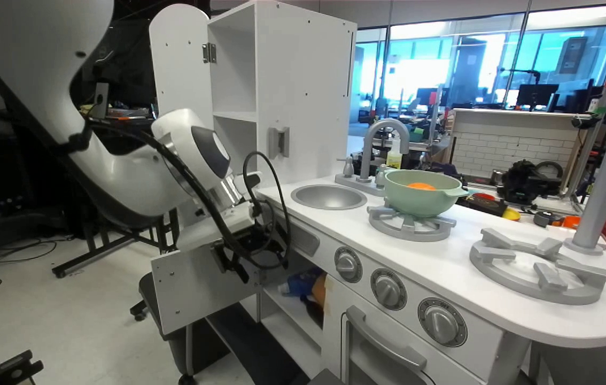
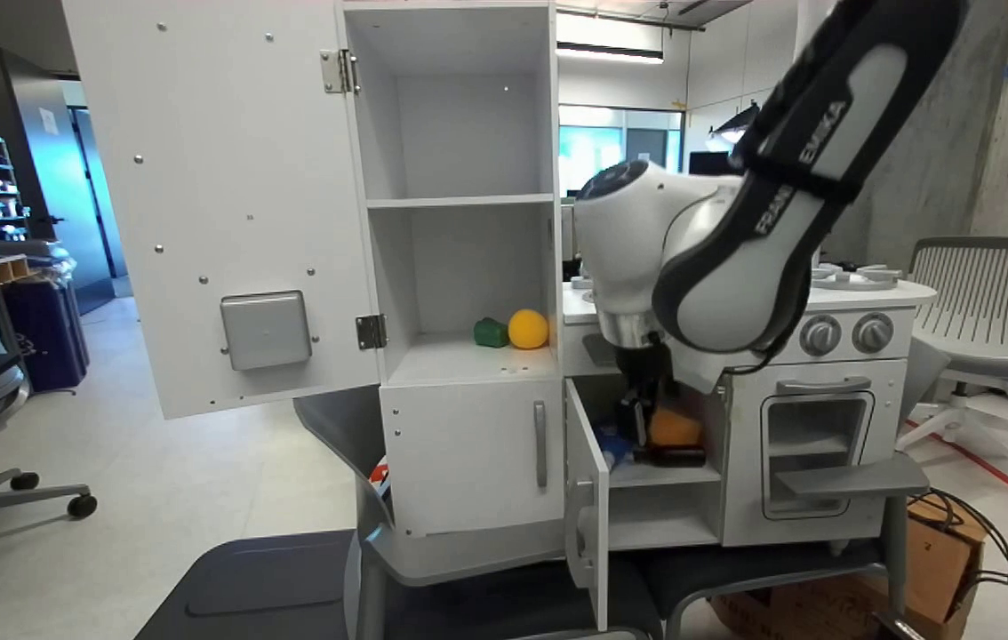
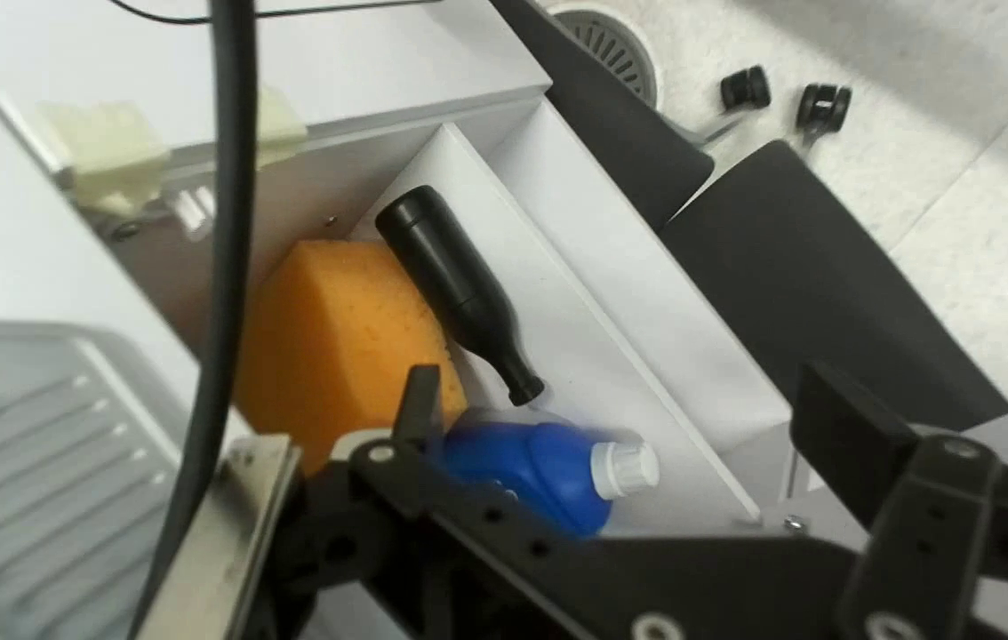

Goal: Put the sponge and bottle in the open cabinet and then close the cabinet door

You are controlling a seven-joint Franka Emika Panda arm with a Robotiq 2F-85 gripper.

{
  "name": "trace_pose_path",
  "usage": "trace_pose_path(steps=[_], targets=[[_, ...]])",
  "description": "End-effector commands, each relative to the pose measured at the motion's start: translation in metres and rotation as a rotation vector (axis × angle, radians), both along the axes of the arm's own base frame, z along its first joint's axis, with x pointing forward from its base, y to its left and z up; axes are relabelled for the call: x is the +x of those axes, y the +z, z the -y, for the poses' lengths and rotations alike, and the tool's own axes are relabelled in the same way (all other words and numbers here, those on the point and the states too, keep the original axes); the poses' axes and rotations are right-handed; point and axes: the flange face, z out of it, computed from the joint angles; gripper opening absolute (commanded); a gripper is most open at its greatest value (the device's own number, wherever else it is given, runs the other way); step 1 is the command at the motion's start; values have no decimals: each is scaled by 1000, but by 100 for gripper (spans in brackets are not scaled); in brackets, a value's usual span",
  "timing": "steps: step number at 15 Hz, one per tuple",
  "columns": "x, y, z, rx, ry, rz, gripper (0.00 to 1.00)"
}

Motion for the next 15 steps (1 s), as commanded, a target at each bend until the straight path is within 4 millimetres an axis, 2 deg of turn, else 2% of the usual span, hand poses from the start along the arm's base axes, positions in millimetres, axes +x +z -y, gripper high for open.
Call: trace_pose_path(steps=[1,2,4,5,6,8,10,11,15], targets=[[-28,78,9,5,104,-167,100],[-32,100,7,-1,119,-220,100],[-36,132,13,3,154,-316,100],[-34,150,8,14,169,-356,100],[-35,156,5,26,191,-375,100],[-35,177,-16,54,220,-407,100],[-36,178,-46,93,218,-421,100],[-34,182,-68,104,217,-422,100],[-34,158,-132,122,244,-433,100]])
